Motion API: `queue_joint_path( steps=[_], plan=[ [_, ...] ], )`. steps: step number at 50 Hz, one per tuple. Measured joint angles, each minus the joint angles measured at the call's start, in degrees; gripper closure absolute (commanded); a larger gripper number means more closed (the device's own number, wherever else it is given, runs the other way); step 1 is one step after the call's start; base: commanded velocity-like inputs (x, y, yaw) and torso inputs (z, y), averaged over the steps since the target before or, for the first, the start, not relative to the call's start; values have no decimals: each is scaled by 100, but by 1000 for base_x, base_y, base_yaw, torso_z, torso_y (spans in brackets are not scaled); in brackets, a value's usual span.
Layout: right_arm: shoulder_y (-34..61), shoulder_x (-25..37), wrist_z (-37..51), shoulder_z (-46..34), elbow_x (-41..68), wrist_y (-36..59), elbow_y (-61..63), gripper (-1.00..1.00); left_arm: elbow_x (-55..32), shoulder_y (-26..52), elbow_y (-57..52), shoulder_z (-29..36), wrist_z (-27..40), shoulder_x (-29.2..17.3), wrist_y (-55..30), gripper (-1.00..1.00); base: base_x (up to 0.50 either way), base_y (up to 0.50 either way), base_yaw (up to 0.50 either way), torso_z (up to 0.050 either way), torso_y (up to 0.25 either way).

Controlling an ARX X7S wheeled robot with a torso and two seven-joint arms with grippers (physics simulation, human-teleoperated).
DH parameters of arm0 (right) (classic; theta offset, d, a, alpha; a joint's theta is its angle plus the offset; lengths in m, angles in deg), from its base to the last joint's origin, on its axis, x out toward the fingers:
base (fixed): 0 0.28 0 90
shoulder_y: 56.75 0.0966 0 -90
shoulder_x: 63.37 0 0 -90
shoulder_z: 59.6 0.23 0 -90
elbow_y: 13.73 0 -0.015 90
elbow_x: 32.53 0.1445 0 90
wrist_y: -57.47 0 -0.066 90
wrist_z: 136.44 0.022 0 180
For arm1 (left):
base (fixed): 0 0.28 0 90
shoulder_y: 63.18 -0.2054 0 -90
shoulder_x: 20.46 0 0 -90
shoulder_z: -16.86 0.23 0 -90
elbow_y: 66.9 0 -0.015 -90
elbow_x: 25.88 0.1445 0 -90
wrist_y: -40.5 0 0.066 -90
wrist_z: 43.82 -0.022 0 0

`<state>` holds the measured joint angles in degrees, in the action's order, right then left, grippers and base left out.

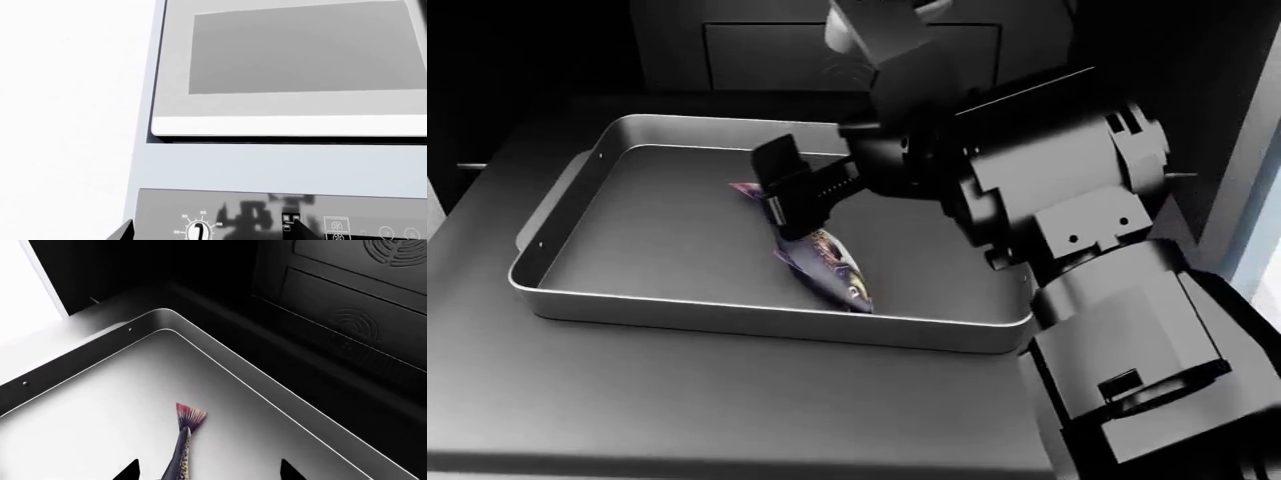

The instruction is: Pick the fish from the top rack in the oven and place it on the plate on the counter.

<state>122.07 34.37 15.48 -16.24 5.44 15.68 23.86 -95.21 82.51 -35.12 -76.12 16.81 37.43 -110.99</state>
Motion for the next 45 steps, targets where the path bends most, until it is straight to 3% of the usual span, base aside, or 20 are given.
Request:
queue_joint_path(
  steps=[45],
  plan=[
    [-251,-520,65,-168,21,-149,-736,-100,9,-208,10,215,76,-250,466,-100,0,0,0,0,0]
  ],
)
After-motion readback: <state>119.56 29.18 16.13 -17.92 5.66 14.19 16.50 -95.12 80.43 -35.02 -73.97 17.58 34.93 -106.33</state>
